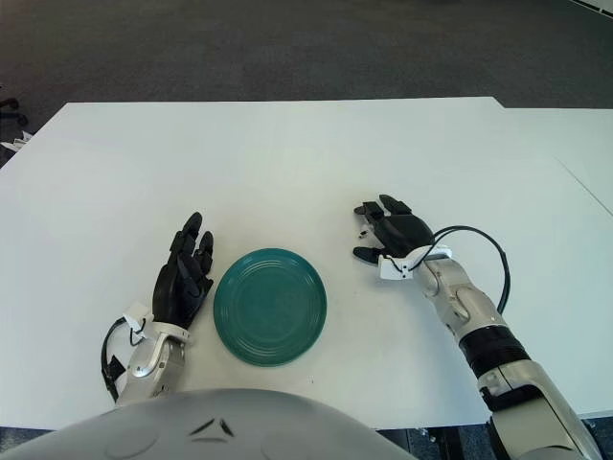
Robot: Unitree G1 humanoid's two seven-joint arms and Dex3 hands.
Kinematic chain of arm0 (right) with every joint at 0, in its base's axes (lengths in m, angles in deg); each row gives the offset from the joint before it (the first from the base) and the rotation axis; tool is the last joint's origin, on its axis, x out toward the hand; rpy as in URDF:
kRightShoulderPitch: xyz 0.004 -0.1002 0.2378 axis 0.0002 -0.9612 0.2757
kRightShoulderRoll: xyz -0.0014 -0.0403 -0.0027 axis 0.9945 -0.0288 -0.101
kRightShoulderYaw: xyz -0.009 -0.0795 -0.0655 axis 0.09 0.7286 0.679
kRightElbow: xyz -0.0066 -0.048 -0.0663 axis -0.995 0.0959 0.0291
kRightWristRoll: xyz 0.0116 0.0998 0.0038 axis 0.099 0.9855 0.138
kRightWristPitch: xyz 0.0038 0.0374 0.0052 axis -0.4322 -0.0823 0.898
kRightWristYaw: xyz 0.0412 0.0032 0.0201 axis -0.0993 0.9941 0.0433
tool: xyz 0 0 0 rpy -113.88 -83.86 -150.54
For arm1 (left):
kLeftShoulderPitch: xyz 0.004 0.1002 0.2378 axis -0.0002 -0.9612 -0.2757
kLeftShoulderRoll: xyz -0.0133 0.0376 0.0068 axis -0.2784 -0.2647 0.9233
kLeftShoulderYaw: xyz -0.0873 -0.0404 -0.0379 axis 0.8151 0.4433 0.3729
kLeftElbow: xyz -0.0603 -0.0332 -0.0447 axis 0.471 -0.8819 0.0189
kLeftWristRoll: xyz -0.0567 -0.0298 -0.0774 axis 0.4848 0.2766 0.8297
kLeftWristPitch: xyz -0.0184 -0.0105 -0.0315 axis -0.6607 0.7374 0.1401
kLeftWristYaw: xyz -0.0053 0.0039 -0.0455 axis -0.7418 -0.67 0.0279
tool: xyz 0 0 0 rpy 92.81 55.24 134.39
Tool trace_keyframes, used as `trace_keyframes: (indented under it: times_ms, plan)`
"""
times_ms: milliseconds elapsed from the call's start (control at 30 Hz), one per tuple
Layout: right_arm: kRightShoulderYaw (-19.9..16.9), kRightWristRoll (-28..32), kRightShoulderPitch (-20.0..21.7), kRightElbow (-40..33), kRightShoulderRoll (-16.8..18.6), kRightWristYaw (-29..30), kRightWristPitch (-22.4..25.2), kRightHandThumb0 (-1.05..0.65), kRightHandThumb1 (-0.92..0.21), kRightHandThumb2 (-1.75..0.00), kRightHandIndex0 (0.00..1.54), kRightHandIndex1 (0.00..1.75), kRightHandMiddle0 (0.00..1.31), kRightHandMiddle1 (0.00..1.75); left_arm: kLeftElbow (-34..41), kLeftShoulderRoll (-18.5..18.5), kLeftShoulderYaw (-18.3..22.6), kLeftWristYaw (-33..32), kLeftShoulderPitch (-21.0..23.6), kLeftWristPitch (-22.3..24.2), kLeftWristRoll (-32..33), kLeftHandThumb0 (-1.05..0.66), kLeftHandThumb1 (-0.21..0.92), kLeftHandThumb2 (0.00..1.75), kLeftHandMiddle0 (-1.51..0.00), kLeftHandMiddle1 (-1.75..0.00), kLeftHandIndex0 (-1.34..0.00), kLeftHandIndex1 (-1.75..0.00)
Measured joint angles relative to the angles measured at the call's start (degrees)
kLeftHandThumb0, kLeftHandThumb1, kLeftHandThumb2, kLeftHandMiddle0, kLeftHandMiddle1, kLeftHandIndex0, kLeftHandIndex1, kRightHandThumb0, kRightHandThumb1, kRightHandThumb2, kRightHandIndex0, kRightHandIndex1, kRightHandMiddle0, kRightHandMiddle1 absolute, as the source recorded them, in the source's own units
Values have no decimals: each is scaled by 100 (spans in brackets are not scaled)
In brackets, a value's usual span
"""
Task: Put the charger into the plate.
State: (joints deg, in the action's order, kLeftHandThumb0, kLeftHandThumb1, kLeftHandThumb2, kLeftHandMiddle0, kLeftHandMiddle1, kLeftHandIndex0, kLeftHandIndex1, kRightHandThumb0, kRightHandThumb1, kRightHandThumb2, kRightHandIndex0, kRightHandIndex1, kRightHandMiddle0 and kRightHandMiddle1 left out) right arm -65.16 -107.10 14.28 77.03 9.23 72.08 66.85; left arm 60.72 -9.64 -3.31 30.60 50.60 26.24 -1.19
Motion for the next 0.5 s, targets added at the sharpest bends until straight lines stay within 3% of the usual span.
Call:
trace_keyframes:
  times_ms: [500]
  plan:
    - [29,13,87,236,14,191,-81,-92,-92,-73,25,0,0,71,9,3,32,14,7,22,90,-105,92,104,0,0,0,-31]
